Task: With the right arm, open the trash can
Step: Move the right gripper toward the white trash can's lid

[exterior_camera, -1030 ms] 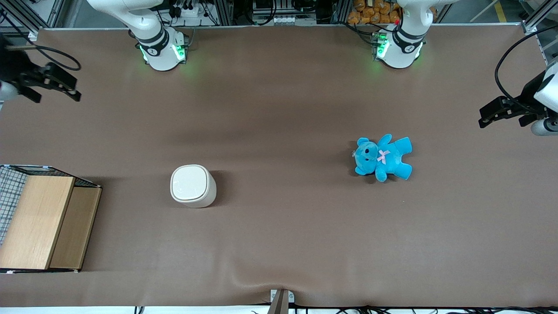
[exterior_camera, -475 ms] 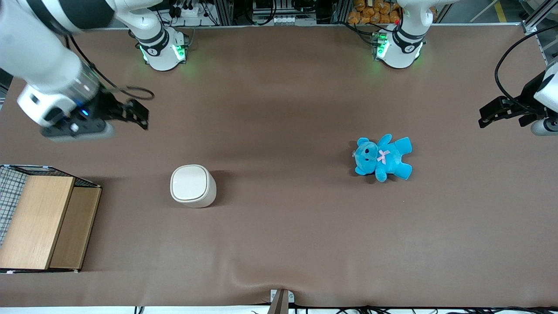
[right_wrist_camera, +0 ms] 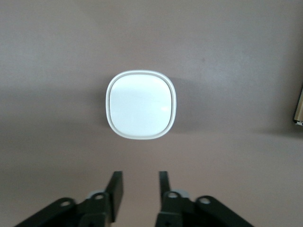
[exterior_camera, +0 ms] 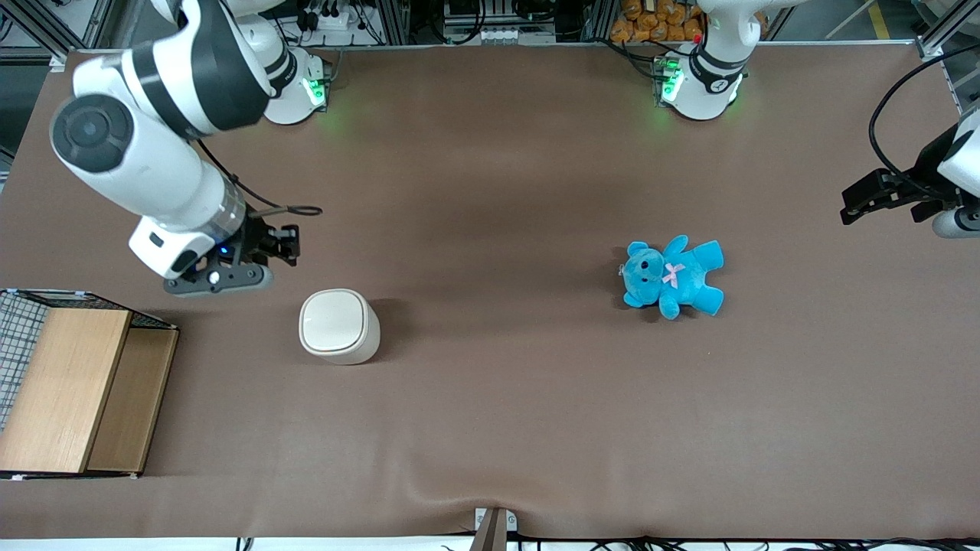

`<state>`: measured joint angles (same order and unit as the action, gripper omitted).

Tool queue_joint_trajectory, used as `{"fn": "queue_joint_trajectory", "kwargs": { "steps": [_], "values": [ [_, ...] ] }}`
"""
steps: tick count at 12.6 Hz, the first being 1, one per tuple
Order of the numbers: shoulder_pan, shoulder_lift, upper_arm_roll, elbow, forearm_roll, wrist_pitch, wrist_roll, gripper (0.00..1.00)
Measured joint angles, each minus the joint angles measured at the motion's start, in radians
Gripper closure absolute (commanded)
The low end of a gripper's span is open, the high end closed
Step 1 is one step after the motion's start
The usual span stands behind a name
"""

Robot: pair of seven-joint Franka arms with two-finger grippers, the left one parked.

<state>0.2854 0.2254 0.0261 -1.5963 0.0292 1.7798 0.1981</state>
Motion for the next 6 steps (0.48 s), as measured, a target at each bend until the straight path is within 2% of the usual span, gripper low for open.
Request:
{"fn": "queue_joint_trajectory", "kwargs": {
  "steps": [6],
  "values": [
    [-0.006, 0.149, -0.011, -0.001, -0.051, 0.175, 0.0, 1.0]
  ]
}}
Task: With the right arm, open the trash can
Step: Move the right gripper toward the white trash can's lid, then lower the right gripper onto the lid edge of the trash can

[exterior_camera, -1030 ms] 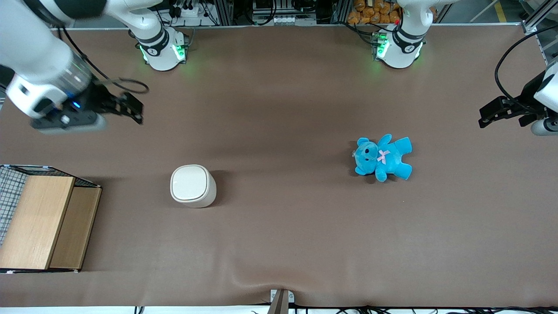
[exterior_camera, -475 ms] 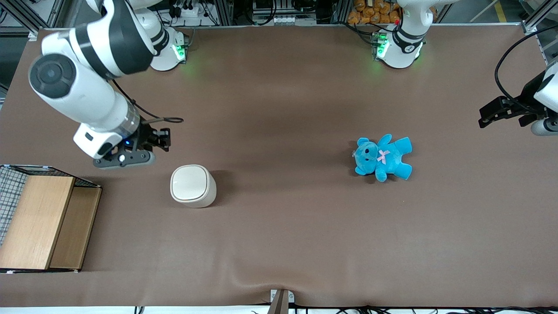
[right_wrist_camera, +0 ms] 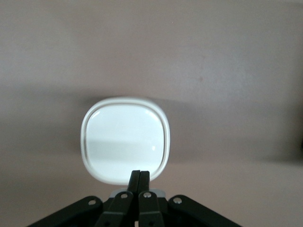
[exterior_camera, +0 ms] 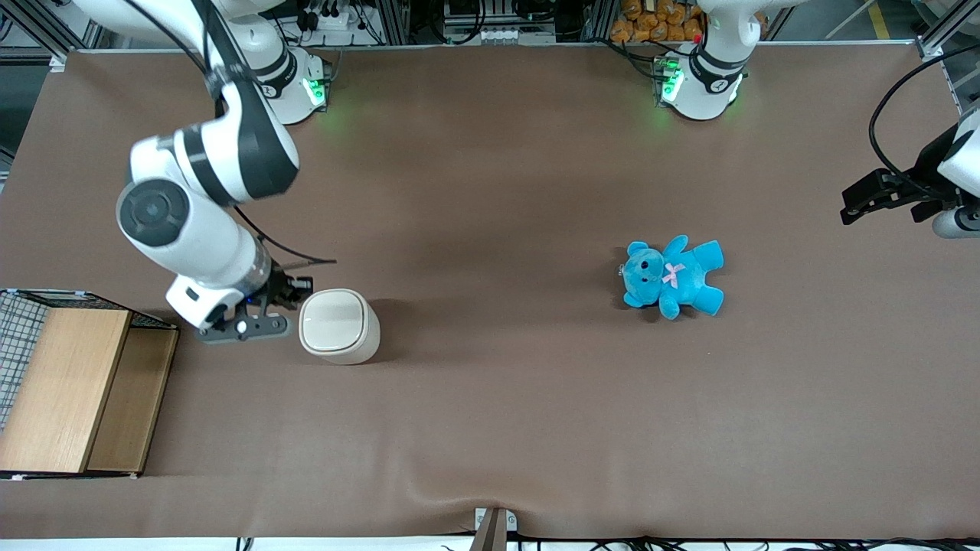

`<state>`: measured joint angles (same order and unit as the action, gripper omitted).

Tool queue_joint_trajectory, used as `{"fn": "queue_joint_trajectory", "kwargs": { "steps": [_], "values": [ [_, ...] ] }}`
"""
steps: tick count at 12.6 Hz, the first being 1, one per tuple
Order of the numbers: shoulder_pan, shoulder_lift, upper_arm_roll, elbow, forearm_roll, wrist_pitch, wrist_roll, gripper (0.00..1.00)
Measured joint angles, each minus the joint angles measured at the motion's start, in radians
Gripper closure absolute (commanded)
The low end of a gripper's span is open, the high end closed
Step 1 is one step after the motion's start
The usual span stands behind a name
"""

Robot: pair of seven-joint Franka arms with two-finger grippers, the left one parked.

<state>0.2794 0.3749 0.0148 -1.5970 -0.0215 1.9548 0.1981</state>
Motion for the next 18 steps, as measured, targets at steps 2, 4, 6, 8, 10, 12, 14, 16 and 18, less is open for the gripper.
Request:
{"fn": "queue_joint_trajectory", "kwargs": {
  "steps": [2, 4, 6, 8, 10, 12, 14, 16, 18],
  "values": [
    [-0.007, 0.043, -0.003, 0.001, -0.001, 0.054, 0.0, 1.0],
    [-0.009, 0.08, -0.005, 0.001, -0.002, 0.087, 0.0, 1.0],
    [-0.009, 0.106, -0.006, 0.001, -0.003, 0.099, 0.0, 1.0],
    [-0.009, 0.118, -0.007, 0.001, -0.005, 0.099, 0.0, 1.0],
    [-0.009, 0.123, -0.007, -0.003, -0.006, 0.096, 0.0, 1.0],
    [-0.009, 0.124, -0.007, -0.016, -0.006, 0.096, 0.0, 1.0],
    [-0.01, 0.126, -0.008, -0.027, -0.006, 0.096, 0.0, 1.0],
    [-0.012, 0.127, -0.009, -0.035, -0.007, 0.096, 0.0, 1.0],
    [-0.013, 0.13, -0.01, -0.041, -0.007, 0.101, 0.0, 1.0]
  ]
}}
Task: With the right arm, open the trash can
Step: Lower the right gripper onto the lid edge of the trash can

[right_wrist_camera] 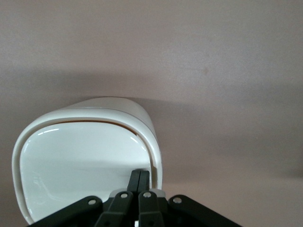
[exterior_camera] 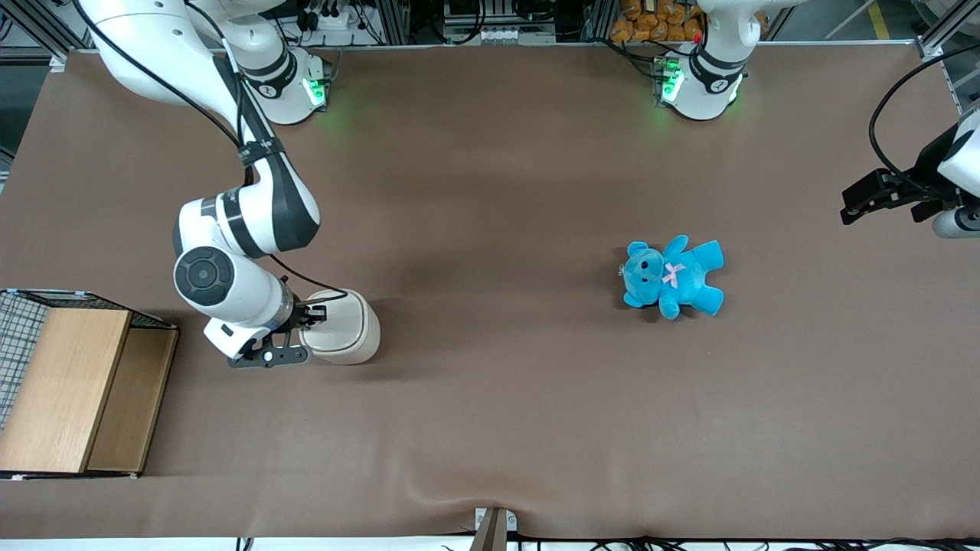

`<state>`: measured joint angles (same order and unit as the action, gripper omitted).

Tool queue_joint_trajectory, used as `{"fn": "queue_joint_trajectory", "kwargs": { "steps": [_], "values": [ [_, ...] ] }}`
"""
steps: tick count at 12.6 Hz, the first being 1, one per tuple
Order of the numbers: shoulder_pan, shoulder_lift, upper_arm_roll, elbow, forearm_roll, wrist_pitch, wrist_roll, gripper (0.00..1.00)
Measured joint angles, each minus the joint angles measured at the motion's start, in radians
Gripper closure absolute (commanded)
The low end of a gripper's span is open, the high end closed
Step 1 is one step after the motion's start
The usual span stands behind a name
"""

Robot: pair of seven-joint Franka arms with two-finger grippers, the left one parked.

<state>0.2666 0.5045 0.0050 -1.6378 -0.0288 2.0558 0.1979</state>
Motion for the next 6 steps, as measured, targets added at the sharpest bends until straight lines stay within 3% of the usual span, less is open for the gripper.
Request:
{"fn": "queue_joint_trajectory", "kwargs": {
  "steps": [4, 5, 6],
  "values": [
    [-0.001, 0.003, 0.0, -0.002, 0.0, 0.009, 0.0, 0.98],
    [-0.001, 0.003, 0.0, -0.002, 0.0, 0.009, 0.0, 0.89],
    [-0.001, 0.003, 0.0, -0.001, -0.001, 0.008, 0.0, 0.63]
  ]
}}
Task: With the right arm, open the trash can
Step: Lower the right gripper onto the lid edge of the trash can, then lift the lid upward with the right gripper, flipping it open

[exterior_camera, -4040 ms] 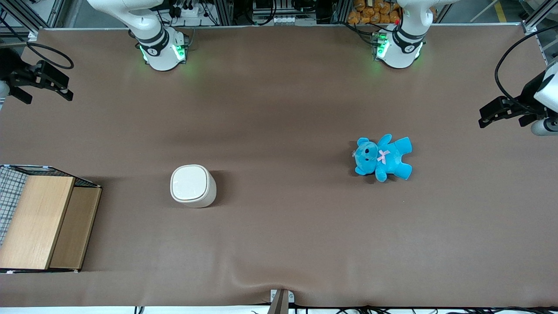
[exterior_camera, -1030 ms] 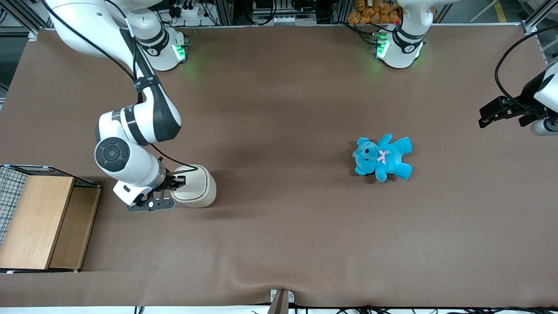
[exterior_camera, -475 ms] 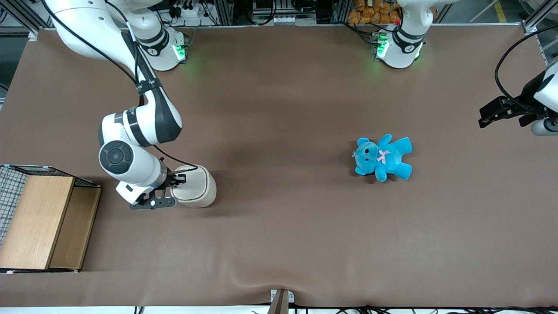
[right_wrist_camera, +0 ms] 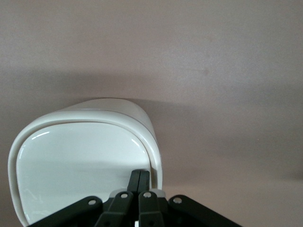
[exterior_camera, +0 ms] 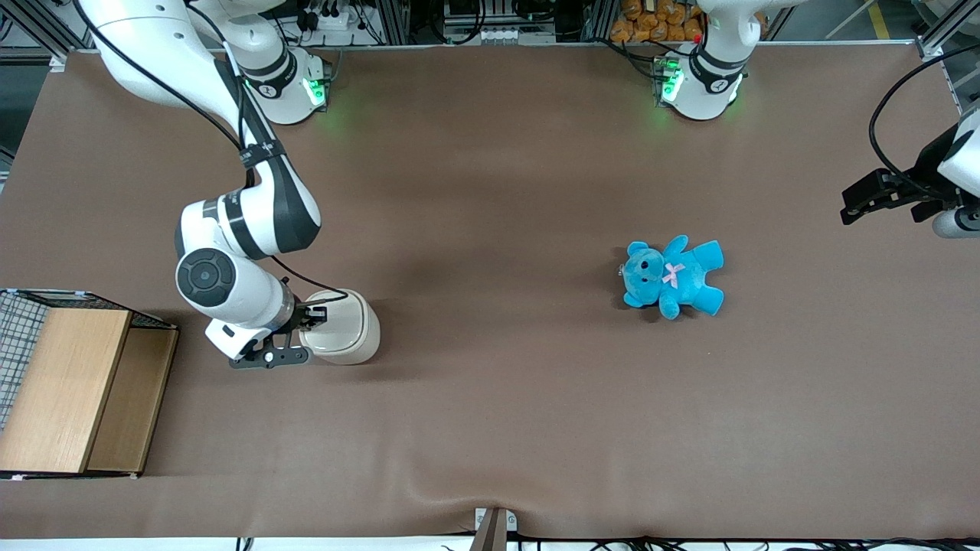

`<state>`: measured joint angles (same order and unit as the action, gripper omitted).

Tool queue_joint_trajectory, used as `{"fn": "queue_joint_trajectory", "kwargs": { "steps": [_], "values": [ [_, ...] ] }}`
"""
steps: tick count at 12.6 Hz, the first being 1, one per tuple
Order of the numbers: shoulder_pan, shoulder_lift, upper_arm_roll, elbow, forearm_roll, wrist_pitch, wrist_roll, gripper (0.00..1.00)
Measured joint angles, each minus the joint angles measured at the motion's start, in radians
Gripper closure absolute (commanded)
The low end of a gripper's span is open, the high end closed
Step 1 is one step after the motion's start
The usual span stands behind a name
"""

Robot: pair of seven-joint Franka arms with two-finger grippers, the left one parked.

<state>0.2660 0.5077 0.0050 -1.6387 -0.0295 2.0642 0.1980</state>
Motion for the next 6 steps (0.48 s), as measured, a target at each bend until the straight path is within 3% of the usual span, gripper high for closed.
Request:
{"fn": "queue_joint_trajectory", "kwargs": {
  "steps": [1, 2, 6],
  "values": [
    [0.0, -0.002, 0.0, 0.007, -0.001, -0.007, 0.0, 0.38],
    [0.0, -0.008, 0.0, 0.028, -0.002, -0.025, 0.0, 0.0],
    [-0.005, -0.052, 0.0, 0.201, -0.002, -0.225, 0.0, 0.0]
  ]
}}
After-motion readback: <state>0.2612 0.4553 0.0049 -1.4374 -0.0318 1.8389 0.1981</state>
